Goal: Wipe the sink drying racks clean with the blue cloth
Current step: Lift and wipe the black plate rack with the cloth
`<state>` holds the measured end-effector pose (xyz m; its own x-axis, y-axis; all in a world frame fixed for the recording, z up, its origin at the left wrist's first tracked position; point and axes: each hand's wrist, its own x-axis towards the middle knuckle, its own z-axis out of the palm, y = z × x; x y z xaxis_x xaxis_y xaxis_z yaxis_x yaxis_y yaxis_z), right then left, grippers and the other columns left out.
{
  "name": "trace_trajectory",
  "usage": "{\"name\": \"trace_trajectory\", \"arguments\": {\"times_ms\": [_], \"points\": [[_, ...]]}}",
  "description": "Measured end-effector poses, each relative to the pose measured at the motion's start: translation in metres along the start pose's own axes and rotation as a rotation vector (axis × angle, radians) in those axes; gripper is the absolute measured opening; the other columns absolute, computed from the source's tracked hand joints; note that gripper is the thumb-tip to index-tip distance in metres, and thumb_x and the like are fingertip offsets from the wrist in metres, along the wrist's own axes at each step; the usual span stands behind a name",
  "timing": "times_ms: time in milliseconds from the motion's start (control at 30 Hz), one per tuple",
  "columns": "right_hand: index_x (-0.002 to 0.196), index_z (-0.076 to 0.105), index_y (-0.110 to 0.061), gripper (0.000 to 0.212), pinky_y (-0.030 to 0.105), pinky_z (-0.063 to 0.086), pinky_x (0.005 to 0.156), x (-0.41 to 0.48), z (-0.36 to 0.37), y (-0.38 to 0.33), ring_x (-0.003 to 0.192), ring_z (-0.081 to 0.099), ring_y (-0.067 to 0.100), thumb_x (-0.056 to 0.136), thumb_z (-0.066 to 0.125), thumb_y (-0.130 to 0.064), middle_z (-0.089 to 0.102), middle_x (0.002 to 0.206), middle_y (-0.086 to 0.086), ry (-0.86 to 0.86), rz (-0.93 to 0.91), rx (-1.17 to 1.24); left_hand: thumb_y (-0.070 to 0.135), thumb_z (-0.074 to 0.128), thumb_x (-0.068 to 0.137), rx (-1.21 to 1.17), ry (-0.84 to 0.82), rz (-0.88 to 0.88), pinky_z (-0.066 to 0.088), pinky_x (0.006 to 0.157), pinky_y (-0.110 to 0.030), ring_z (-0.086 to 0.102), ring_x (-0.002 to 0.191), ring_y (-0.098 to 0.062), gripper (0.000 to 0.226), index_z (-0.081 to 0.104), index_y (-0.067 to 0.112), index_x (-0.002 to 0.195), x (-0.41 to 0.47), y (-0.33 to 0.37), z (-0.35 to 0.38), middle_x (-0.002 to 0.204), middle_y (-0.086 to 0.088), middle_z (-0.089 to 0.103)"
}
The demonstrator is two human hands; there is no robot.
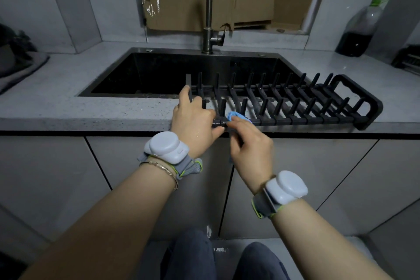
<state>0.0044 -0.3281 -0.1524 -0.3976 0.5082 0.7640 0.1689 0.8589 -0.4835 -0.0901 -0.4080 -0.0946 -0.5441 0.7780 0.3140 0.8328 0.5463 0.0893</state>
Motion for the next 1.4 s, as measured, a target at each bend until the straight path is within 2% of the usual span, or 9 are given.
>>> {"name": "trace_trajectory", "arguments": {"times_ms": [233,433,800,933,1067,1133,1233,1300,1400], "points": [[0.09,0.073,-0.003,0.022,0.027,0.05,0.079,0.007,-0.009,0.017,0.083,0.067,0.018,0.077,0.055,-0.001,0.072,0.09,0.009,0.176,0.165,0.153,0.054,0.051,0.088,0.002,-0.001,0.001,0.032,0.107,-0.042,0.005,0.141,-0.036,0.049,0.066,0.017,0.116,0.001,0.0,0.0,0.125,-0.011,0.049],[0.084,0.073,-0.008,0.027,0.029,0.05,0.069,0.006,-0.002,0.003,0.077,0.069,0.021,0.077,0.047,-0.014,0.073,0.087,0.004,0.043,-0.089,0.002,0.049,0.052,0.089,-0.007,0.017,-0.003,0.034,0.102,-0.042,0.006,0.142,-0.035,0.045,0.065,0.016,0.116,0.0,0.001,0.0,0.124,-0.012,0.049],[0.079,0.063,-0.007,0.018,0.033,0.045,0.06,0.013,-0.013,0.018,0.069,0.06,0.028,0.075,0.046,-0.008,0.066,0.078,0.007,0.152,0.189,0.022,0.055,0.049,0.088,-0.004,0.015,0.012,0.034,0.102,-0.042,0.005,0.142,-0.036,0.05,0.066,0.017,0.116,0.0,0.0,0.001,0.124,-0.01,0.049],[0.08,0.067,-0.008,0.022,0.032,0.047,0.066,0.002,-0.014,0.013,0.074,0.062,0.02,0.075,0.046,-0.009,0.069,0.081,0.004,0.066,-0.036,0.019,0.052,0.051,0.089,-0.009,0.03,0.021,0.034,0.102,-0.037,0.004,0.142,-0.037,0.047,0.066,0.016,0.116,0.001,0.0,0.004,0.124,-0.011,0.049],[0.084,0.069,-0.009,0.025,0.03,0.047,0.065,-0.001,0.003,-0.003,0.074,0.064,0.02,0.076,0.046,-0.013,0.07,0.084,0.003,0.046,-0.028,0.079,0.046,0.05,0.091,0.005,0.017,0.02,0.031,0.103,-0.035,0.003,0.142,-0.037,0.042,0.064,0.016,0.117,0.0,-0.001,0.002,0.125,-0.012,0.048],[0.087,0.07,-0.009,0.026,0.031,0.048,0.066,-0.001,0.006,-0.007,0.076,0.065,0.021,0.077,0.046,-0.012,0.071,0.087,0.003,0.049,-0.064,0.093,0.036,0.057,0.088,-0.014,0.04,0.026,0.038,0.095,-0.039,0.008,0.141,-0.04,0.034,0.068,0.011,0.109,0.0,-0.003,0.004,0.12,-0.016,0.051],[0.089,0.071,-0.01,0.027,0.028,0.049,0.066,0.001,0.009,-0.011,0.077,0.065,0.018,0.076,0.047,-0.011,0.071,0.089,0.001,0.013,-0.138,0.068,0.017,0.071,0.076,-0.081,0.178,0.048,0.044,0.066,-0.041,0.024,0.134,-0.051,0.014,0.071,0.004,0.083,0.0,-0.005,0.01,0.099,-0.022,0.057],[0.089,0.071,-0.01,0.027,0.029,0.049,0.065,0.005,0.011,-0.01,0.077,0.065,0.018,0.076,0.047,-0.011,0.071,0.088,0.0,0.011,-0.123,0.075,0.024,0.066,0.083,-0.046,0.133,0.044,0.045,0.072,-0.04,0.016,0.139,-0.047,0.02,0.07,0.007,0.093,-0.002,-0.005,0.008,0.109,-0.019,0.055],[0.088,0.072,-0.009,0.026,0.032,0.051,0.067,0.008,0.004,0.008,0.078,0.068,0.02,0.076,0.048,-0.009,0.072,0.089,0.002,0.042,-0.114,0.073,0.042,0.05,0.093,0.046,0.01,0.027,0.035,0.1,-0.035,0.001,0.143,-0.037,0.038,0.062,0.016,0.117,-0.001,-0.005,0.005,0.127,-0.011,0.046]]}}
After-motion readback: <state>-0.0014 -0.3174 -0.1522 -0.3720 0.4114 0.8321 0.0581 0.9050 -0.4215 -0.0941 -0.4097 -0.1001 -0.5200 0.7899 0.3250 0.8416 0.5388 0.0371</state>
